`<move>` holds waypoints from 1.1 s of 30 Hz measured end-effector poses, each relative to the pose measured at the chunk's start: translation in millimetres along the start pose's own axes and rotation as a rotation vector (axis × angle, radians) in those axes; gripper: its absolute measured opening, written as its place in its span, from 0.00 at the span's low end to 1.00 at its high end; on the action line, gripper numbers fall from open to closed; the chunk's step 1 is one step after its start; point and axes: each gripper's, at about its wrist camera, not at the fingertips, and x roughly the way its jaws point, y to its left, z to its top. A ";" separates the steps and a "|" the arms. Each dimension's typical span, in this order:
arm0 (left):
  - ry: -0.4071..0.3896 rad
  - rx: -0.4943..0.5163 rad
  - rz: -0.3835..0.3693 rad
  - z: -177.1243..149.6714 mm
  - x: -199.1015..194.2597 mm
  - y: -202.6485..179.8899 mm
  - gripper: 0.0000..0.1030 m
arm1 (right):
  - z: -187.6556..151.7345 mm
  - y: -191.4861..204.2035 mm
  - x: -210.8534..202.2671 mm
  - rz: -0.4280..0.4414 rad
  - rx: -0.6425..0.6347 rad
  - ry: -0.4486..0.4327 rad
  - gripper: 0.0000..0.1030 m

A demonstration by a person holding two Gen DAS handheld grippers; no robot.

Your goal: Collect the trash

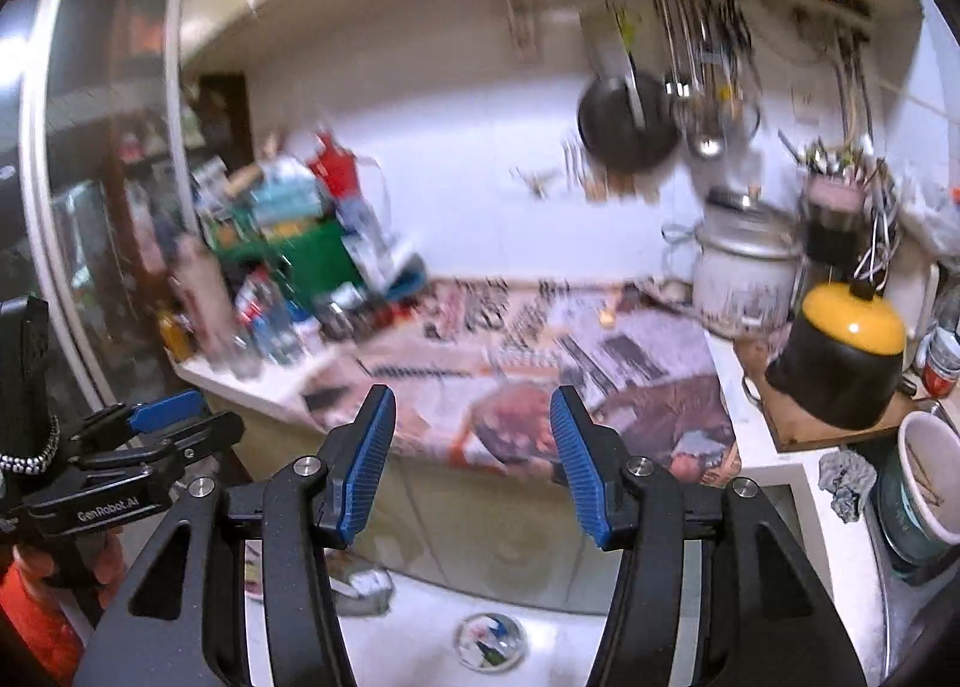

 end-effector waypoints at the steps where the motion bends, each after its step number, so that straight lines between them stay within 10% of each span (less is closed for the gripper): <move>1: -0.022 0.007 -0.012 3.6 -16.4 -1.8 0.67 | 0.5 7.9 -9.9 0.000 0.001 -0.014 0.61; 6: -0.099 0.023 -0.038 10.1 -83.3 -2.3 0.94 | -0.7 49.9 -59.5 -0.053 -0.019 -0.083 0.76; 12: -0.126 0.025 -0.065 3.8 -137.2 6.9 0.98 | -8.7 74.1 -91.7 -0.078 -0.007 -0.116 0.99; 33: -0.114 0.040 -0.054 -19.9 -170.7 18.2 0.99 | -26.6 99.1 -115.6 -0.114 0.008 -0.083 1.00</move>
